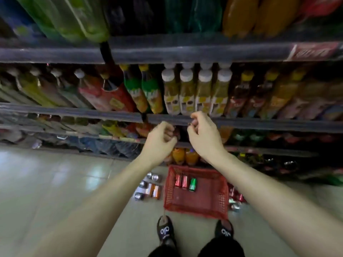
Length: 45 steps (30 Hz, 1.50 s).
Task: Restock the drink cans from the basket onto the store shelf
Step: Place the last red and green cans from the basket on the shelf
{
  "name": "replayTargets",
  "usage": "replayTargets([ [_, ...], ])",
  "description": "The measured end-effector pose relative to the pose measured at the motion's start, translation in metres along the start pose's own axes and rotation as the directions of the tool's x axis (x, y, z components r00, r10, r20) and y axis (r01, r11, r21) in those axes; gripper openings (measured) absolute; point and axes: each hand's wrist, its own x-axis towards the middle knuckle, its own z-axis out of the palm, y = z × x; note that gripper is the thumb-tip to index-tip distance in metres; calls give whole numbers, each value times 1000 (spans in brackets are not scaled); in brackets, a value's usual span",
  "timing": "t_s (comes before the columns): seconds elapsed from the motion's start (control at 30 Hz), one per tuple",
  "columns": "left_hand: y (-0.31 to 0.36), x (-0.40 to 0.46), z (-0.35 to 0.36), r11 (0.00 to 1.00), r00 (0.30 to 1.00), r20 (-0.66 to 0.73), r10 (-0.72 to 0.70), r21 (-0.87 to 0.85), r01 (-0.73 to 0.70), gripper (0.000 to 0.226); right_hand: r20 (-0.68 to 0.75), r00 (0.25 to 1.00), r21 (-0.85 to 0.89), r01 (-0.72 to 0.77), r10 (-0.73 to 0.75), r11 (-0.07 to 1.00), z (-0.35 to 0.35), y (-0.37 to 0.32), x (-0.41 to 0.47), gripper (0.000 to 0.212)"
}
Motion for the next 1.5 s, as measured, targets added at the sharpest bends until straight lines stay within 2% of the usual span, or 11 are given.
replayTargets([
  [0.2,-121,-13,52,963,942,214,-260,-14,269,19,157,864,26,-487,477,873,107,86,-40,28],
  [0.43,-252,-18,130,904,854,310,-417,40,427,17,307,645,-89,-712,700,696,212,196,-78,25],
  [0.7,-397,21,292,891,821,379,-426,20,453,25,378,552,-124,-765,743,631,336,354,-75,34],
  [0.87,-507,48,425,837,759,444,-476,-36,546,85,398,467,-66,-844,790,532,420,467,-66,48],
  [0.97,-565,74,486,811,727,440,-527,3,586,96,375,463,6,-868,803,497,478,538,-57,40],
  [1.1,-612,98,539,764,695,378,-612,56,643,94,503,380,229,-925,776,304,539,608,-51,14],
  [1.2,-636,110,564,718,660,341,-669,69,692,114,538,413,340,-904,735,258,573,651,-48,27],
  [1.27,-647,118,577,682,645,314,-697,12,731,127,538,440,422,-879,719,222,583,669,-46,17],
  [1.33,-653,124,584,655,645,274,-713,-68,753,148,547,405,417,-891,733,181,581,665,-43,14],
  [1.4,-668,128,589,628,639,283,-716,-139,765,149,556,402,406,-895,727,184,578,664,-47,12],
  [1.5,-685,131,590,601,626,373,-685,-198,775,130,541,436,419,-881,720,219,575,678,-49,6],
])
